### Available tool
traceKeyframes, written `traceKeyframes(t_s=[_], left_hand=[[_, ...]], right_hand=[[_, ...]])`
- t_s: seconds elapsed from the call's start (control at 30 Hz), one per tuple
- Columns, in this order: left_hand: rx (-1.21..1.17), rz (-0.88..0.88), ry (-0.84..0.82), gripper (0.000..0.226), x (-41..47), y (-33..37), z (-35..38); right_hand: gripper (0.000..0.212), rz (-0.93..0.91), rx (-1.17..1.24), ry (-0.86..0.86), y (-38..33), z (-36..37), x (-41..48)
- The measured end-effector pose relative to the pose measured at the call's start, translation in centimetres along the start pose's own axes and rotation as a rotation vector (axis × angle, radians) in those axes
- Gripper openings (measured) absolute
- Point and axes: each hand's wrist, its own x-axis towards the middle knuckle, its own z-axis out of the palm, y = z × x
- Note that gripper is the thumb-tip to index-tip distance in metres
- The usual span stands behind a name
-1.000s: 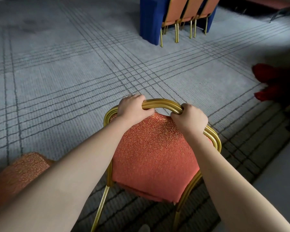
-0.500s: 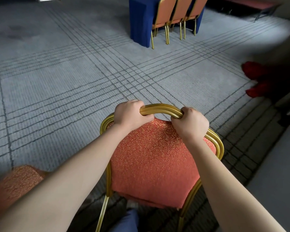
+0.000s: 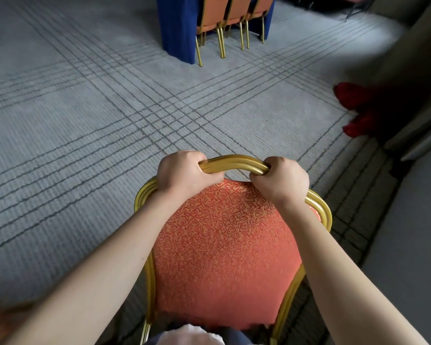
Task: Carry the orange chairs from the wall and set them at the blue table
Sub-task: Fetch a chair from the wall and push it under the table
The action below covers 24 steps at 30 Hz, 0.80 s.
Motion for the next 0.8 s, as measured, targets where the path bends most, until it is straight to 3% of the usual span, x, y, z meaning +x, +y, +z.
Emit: traceKeyframes(t_s=[0.4,0.8], left_hand=[[0.003,0.185,0.111,0.050,21.3,4.8,1.1],[-0.041,0.237,0.262,0.050,55.9,12.2,8.3]], right_hand=[[0.032,0.014,0.009,0.181,1.4,-2.5,19.6],[0.026,-0.117,0.020,0.341,5.8,-2.8,55.9]])
